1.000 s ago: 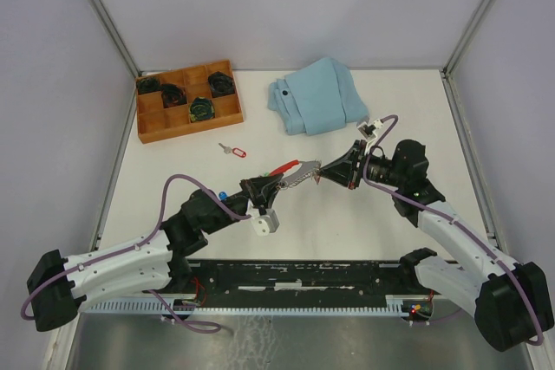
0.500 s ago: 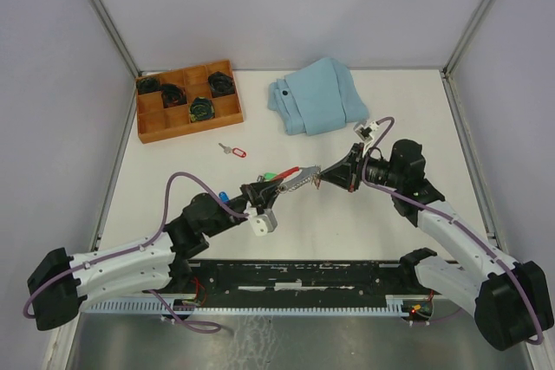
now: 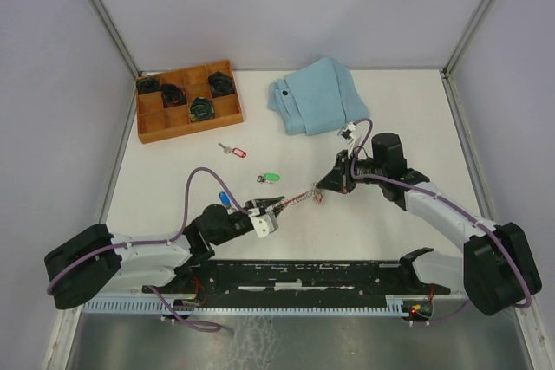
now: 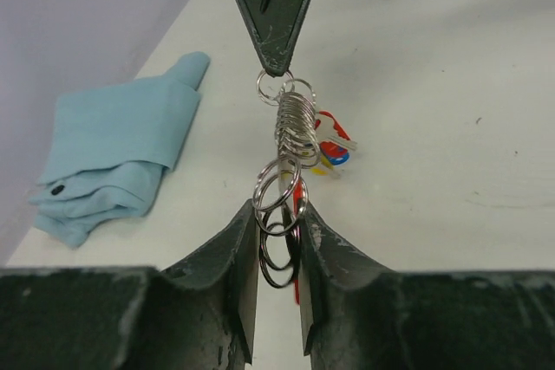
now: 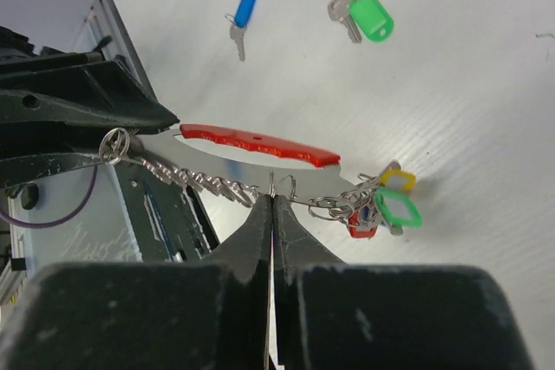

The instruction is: Put the keys on the keyring

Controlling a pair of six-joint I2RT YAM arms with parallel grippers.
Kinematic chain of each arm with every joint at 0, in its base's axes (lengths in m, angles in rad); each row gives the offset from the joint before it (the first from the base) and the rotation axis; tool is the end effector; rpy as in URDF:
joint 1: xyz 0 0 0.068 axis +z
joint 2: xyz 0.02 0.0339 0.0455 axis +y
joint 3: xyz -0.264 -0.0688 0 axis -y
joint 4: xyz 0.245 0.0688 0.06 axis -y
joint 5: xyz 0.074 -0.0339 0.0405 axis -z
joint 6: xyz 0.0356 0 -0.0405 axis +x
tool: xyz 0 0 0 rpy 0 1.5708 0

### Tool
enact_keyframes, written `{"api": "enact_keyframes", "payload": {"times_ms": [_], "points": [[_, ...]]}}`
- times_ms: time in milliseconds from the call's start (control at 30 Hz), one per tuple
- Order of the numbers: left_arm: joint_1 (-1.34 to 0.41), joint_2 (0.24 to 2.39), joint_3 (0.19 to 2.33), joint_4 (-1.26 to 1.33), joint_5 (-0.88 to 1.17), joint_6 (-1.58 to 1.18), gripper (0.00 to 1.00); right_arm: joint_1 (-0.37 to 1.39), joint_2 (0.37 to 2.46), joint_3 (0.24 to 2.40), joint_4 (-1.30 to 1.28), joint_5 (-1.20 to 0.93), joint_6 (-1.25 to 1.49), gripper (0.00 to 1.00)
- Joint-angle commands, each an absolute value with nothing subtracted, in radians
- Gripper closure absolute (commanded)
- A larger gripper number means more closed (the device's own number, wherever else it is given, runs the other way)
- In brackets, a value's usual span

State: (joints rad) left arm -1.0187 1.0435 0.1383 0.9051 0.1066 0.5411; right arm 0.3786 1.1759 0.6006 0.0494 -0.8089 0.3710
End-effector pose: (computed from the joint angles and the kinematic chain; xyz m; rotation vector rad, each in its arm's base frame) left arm 0.0991 -0.1680 0.1860 1.1762 1.0689 -0.4576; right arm 0.2152 0.1133 0.2247 -0.5287 2.1106 1.2869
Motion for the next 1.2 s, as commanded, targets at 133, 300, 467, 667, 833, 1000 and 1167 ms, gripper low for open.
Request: {"api": "enact_keyframes", "payload": {"times_ms": [133,300,467,667,833,1000,1167], "points": [[-1.024,1.070,0.058,1.087,0.081,0.395,0.53,0.450,1.247,0.733,-0.097,-0.703,0.188,0.99],[-1.024,0.942,0.009,1.019,0.043,0.347,0.43,0.502,1.298,0.821,-0.203,-0.656,0.091,0.99],[-1.023,0.806,0.014,0.946,-0.050,0.264,0.41,0.543,1.364,0.895,-0.295,-0.622,-0.012,0.99],[-0.996,0.905,0.095,0.946,-0.092,0.157,0.39,0.576,1.433,0.958,-0.352,-0.590,-0.096,0.99],[-0.859,1.076,0.159,1.013,0.071,-0.034,0.41,0.593,1.444,0.980,-0.372,-0.553,-0.153,0.99],[-0.769,1.228,0.237,1.082,0.242,-0.102,0.46,0.609,1.447,0.983,-0.374,-0.556,-0.225,0.99],[-0.709,1.368,0.255,1.224,0.342,-0.133,0.52,0.612,1.459,0.989,-0.387,-0.575,-0.302,0.99]]}}
